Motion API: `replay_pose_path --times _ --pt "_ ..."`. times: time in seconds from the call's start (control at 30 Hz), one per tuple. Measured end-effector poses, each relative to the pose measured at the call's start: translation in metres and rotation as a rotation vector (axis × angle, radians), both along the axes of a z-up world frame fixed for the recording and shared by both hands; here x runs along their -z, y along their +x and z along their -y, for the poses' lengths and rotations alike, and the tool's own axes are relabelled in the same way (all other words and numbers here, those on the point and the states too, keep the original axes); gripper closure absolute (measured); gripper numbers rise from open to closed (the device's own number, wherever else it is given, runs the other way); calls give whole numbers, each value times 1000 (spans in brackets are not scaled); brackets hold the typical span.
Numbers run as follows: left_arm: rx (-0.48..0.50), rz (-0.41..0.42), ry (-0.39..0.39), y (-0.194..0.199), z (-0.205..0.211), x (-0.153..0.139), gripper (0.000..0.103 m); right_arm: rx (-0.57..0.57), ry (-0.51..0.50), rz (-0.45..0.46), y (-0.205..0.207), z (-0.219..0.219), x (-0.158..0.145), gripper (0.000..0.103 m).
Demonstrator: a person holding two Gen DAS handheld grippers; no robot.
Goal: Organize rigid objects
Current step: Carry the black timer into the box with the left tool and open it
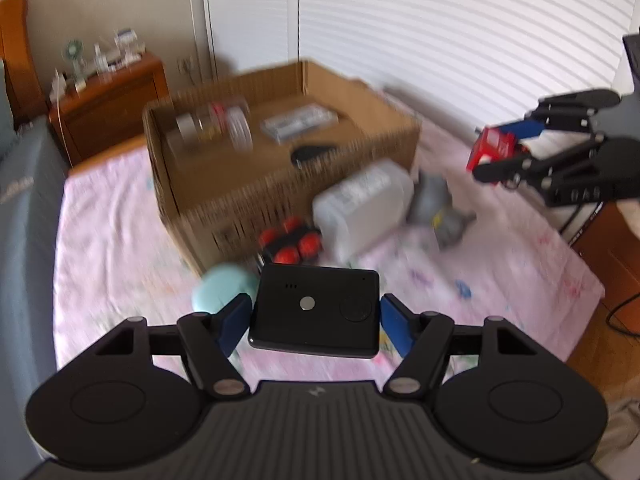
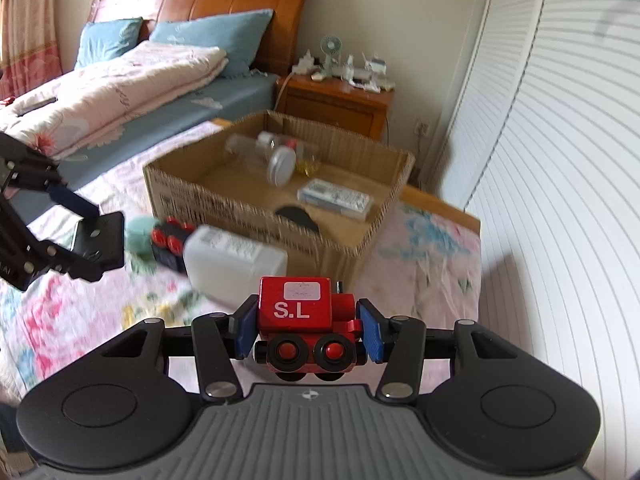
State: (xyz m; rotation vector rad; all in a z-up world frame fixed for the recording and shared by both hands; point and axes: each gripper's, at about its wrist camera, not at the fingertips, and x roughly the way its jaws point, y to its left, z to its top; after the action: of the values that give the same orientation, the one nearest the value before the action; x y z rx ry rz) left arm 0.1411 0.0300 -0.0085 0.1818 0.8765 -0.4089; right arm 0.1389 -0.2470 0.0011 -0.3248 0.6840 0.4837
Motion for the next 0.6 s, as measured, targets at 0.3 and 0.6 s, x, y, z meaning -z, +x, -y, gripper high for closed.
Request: replay_pose_path --times 0.3,0.6 --pt "-29 122 19 52 1 -32 33 -28 39 35 24 -20 -20 47" --pt "-102 111 22 96 -5 -12 15 -36 40 43 38 -34 -30 47"
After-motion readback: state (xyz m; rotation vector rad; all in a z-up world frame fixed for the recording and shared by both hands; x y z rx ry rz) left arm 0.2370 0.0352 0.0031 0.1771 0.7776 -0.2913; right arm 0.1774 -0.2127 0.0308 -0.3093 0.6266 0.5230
